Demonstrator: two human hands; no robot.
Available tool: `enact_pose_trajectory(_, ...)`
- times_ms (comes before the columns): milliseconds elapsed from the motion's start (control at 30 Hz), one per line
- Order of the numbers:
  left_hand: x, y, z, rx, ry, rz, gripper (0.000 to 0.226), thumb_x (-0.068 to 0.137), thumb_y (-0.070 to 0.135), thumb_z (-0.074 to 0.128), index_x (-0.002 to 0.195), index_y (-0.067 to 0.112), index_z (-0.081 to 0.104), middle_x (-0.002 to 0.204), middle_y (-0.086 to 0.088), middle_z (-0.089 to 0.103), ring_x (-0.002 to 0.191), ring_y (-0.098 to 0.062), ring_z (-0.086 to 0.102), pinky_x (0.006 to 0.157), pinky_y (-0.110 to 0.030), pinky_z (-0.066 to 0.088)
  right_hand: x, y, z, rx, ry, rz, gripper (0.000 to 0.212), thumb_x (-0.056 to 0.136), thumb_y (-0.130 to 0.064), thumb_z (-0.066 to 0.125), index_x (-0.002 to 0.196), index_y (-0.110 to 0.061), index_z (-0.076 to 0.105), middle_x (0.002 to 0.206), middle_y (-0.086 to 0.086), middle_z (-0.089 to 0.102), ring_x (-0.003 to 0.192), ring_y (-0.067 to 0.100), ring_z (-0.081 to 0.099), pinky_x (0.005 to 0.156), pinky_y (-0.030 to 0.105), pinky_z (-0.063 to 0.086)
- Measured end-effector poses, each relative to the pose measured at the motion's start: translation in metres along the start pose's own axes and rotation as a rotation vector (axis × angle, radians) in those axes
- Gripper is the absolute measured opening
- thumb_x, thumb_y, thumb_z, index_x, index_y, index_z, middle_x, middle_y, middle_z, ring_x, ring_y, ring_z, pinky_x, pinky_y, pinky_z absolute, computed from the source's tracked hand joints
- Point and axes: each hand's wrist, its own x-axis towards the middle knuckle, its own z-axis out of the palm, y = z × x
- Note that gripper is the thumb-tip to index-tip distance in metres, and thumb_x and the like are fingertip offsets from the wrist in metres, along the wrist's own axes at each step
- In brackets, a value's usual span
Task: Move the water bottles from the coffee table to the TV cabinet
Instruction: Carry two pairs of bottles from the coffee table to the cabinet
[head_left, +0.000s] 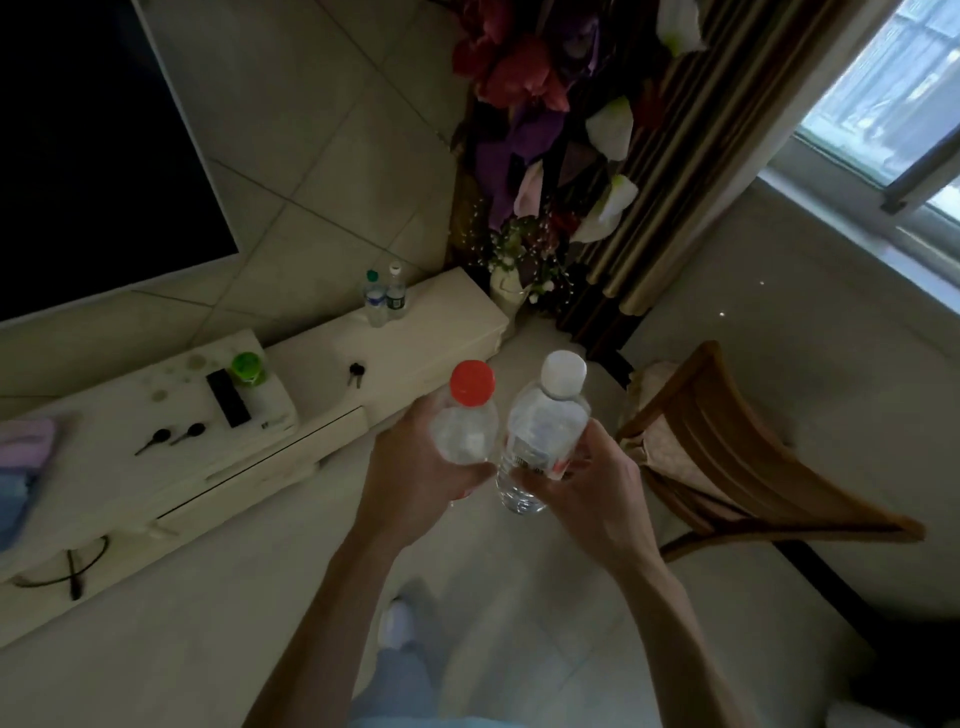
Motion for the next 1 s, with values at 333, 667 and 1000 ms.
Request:
enact_pose_trajectory(333,0.093,-0.010,-0.038,0.033,0.015,-0.058,0.065,0.059,0.023,0.087,0.117,0.024,0.056,0.105,0.009,0.066,0.096,-0.012,0.061,0.072,-0.019,0.042,0.088,-0.023,0.033,0.051,-0.027,0.021,0.061,0.053,-0.053,0.080,0.106,-0.051,0.049,0.102,-0.020,0.066,0.097,0.008,0.065,0.084,0.041,0.057)
enact_pose_trajectory(667,0.152,-0.009,-0.036,0.038,0.073,-0.193,0.067,0.058,0.028,0.087,0.117,0.033,0.055,0.103,0.013,0.064,0.096,-0.011,0.060,0.072,-0.021,0.043,0.169,-0.027,0.055,0.089,-0.179,0.007,0.064,0.061,-0.040,0.086,0.115,-0.041,0.052,0.110,-0.017,0.064,0.097,0.001,0.062,0.082,0.026,0.052)
enact_pose_trajectory(1000,0.249,0.021,-0.011,0.042,0.204,-0.247,0.070,0.055,0.029,0.087,0.118,0.029,0.056,0.107,0.009,0.066,0.099,-0.013,0.062,0.081,-0.026,0.049,0.292,-0.019,0.044,0.069,-0.312,-0.077,0.063,0.064,-0.039,0.086,0.117,-0.034,0.053,0.111,-0.011,0.064,0.102,0.009,0.060,0.087,0.032,0.052)
